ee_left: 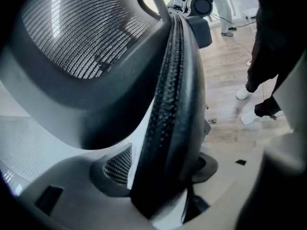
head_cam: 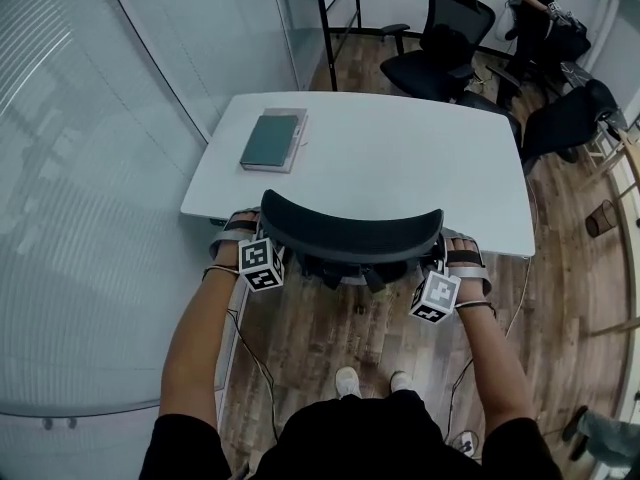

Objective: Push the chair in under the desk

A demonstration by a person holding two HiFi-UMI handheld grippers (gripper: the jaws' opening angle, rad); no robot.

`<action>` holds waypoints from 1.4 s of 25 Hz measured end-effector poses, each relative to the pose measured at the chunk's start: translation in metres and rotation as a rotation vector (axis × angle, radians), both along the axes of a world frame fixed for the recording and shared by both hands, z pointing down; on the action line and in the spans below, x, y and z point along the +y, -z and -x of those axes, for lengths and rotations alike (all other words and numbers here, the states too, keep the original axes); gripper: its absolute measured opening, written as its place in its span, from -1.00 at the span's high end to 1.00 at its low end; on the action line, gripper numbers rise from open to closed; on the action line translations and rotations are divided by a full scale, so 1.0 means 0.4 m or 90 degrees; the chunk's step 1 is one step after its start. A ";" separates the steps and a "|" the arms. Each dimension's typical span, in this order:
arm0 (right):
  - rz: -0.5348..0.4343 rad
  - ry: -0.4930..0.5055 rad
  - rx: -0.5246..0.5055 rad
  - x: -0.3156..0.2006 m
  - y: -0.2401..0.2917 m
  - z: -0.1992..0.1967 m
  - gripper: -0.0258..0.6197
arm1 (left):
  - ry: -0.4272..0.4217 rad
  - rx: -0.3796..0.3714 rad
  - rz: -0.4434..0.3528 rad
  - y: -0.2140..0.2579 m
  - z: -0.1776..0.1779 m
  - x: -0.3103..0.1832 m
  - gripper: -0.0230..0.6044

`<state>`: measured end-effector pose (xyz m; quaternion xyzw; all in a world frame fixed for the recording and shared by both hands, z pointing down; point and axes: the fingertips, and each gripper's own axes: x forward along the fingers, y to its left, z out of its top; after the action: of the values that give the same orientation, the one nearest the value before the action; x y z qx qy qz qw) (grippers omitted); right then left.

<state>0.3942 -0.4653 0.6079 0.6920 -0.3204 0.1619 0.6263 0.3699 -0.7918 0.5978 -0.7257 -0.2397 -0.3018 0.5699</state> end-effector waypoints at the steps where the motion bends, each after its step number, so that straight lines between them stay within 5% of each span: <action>1: -0.001 -0.005 -0.002 -0.007 -0.003 0.001 -0.15 | -0.003 -0.004 0.000 -0.003 -0.006 -0.008 -0.05; 15: 0.014 -0.011 -0.007 -0.018 -0.005 -0.025 -0.29 | -0.011 0.009 -0.006 -0.001 -0.045 -0.027 -0.05; 19: 0.017 0.000 -0.019 -0.021 -0.015 -0.017 -0.33 | 0.028 0.003 -0.057 -0.009 -0.038 -0.055 -0.14; 22: -0.029 0.017 -0.007 -0.020 0.009 0.005 -0.43 | 0.054 0.050 -0.067 -0.002 -0.007 -0.103 -0.20; 24: -0.073 0.017 0.010 0.003 0.039 0.032 -0.45 | 0.074 0.109 -0.033 0.032 0.021 -0.119 -0.21; 29: -0.178 -0.018 0.034 0.043 0.134 0.126 -0.48 | 0.186 0.196 0.169 0.091 0.118 -0.122 -0.21; 31: -0.273 -0.051 0.011 0.047 0.167 0.175 -0.48 | 0.204 0.225 0.244 0.099 0.173 -0.076 -0.18; 35: -0.510 -0.133 -0.067 0.047 0.222 0.258 -0.38 | 0.211 0.281 0.358 0.123 0.269 0.044 0.23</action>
<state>0.2908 -0.4464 0.5191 0.9003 -0.3180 0.1225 0.2707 0.2625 -0.7741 0.5486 -0.9297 -0.0645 -0.1490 0.3305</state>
